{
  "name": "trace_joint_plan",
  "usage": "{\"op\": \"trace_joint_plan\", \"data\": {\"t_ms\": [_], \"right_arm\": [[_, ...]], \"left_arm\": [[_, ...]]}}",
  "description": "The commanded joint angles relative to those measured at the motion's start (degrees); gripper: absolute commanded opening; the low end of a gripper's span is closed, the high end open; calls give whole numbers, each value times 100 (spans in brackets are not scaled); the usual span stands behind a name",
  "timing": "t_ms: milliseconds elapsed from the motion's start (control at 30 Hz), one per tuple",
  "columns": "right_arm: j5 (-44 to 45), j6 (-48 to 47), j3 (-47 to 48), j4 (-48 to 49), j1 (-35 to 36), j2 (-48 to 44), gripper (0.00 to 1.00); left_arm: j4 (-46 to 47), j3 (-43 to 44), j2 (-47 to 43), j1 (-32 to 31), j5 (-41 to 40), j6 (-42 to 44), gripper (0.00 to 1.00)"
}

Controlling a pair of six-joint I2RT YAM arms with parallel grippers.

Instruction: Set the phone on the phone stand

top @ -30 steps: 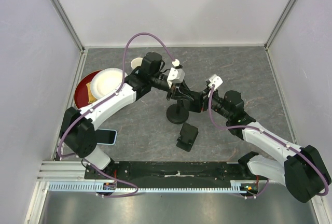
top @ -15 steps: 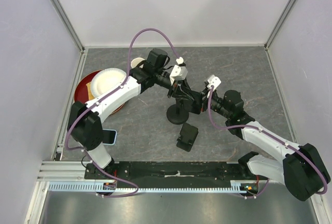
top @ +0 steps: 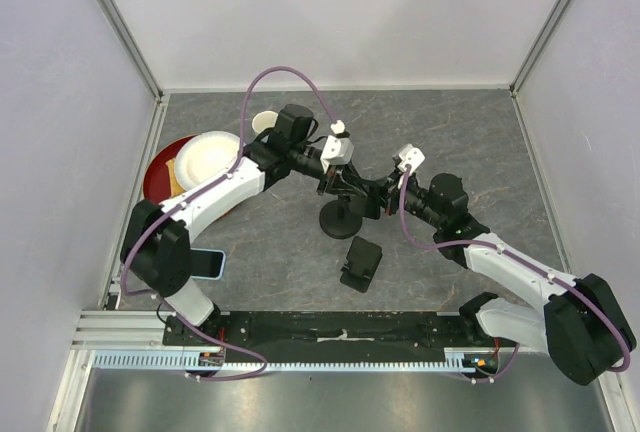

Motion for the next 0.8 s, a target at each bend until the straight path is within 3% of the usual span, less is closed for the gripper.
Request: {"op": "trace_joint_plan", "data": {"t_ms": [0, 167, 267, 367, 533, 667, 767], "right_arm": [[-170, 335, 142, 348, 63, -29, 0], [92, 423, 98, 471, 107, -46, 0], [654, 502, 36, 690, 264, -38, 0], [1751, 441, -34, 883, 633, -3, 0], [4052, 265, -341, 1551, 1502, 6, 0], [5372, 46, -605, 2297, 1960, 321, 0], [6688, -384, -606, 2799, 2549, 646, 0]], "left_arm": [[1116, -378, -456, 197, -701, -77, 2], [1379, -606, -737, 198, -1061, -471, 2], [1652, -738, -895, 171, -1421, -981, 2], [1714, -879, -1045, 31, -2106, -1430, 2], [1451, -923, -1273, -382, -4161, -2484, 2], [1275, -1160, -1546, -777, -5761, -2907, 2], [1353, -1327, -1687, -1129, -7464, -3152, 2]]}}
